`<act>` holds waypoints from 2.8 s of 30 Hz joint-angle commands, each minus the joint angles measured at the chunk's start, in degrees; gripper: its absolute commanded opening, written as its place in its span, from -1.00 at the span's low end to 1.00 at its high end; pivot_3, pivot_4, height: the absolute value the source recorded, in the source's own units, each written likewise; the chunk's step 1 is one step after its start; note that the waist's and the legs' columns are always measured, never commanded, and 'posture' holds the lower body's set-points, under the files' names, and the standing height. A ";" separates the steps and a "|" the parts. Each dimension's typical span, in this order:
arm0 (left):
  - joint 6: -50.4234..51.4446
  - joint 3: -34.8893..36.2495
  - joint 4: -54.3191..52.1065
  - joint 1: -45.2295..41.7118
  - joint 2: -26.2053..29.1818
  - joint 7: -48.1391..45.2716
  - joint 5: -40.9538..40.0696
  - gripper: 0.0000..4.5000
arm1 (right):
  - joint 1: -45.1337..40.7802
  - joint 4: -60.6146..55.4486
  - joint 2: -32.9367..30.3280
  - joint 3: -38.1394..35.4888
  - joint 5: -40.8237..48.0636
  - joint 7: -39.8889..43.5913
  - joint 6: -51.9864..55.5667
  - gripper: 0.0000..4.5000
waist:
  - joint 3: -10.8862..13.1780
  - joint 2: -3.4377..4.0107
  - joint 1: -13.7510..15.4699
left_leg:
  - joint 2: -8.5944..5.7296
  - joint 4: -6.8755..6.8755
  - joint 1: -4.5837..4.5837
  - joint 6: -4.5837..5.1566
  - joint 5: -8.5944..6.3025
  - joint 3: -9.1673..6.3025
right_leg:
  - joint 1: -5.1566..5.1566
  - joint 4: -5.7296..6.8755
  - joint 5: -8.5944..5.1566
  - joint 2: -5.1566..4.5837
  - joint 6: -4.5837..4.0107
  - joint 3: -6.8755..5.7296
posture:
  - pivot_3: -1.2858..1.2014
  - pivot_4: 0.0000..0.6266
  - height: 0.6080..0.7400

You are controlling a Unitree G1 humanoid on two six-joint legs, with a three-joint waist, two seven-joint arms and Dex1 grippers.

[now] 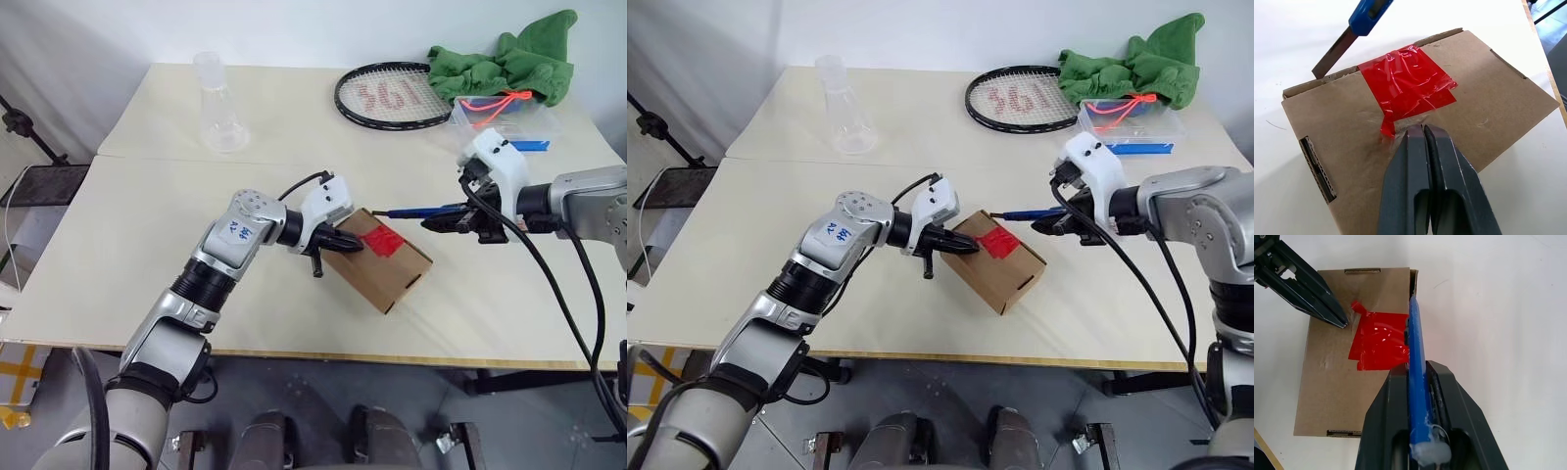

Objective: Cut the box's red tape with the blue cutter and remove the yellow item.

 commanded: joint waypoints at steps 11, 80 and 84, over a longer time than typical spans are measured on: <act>0.19 -0.98 2.11 0.09 -0.05 0.13 2.05 -0.98 | -2.87 -0.87 -0.24 -2.18 0.41 0.26 -0.36 -0.94 | 0.00 0.00 0.00 | 0.00 0.01 0.00 0.00 0.00 0.00 | 0.00 0.00 0.00 0.00 0.00 0.00 | 0.03 -0.52 1.00; 2.74 -2.07 1.76 1.09 -2.14 3.39 4.32 -0.98 | -5.67 -2.51 -16.81 16.59 -1.12 14.52 4.86 -0.94 | -0.01 -0.01 0.21 | -0.02 0.05 -0.01 0.01 -0.01 -0.10 | 0.06 -0.03 0.00 -0.06 0.00 -0.03 | 0.03 -0.52 1.00; 2.34 -1.96 2.44 0.88 -2.25 3.39 4.43 -0.98 | -4.88 -2.97 -18.53 15.27 -0.77 15.13 5.30 -0.94 | -0.01 -0.01 0.23 | 0.00 0.07 0.00 0.01 -0.01 -0.10 | 0.06 -0.03 0.00 -0.06 0.00 -0.02 | 0.03 -0.52 1.00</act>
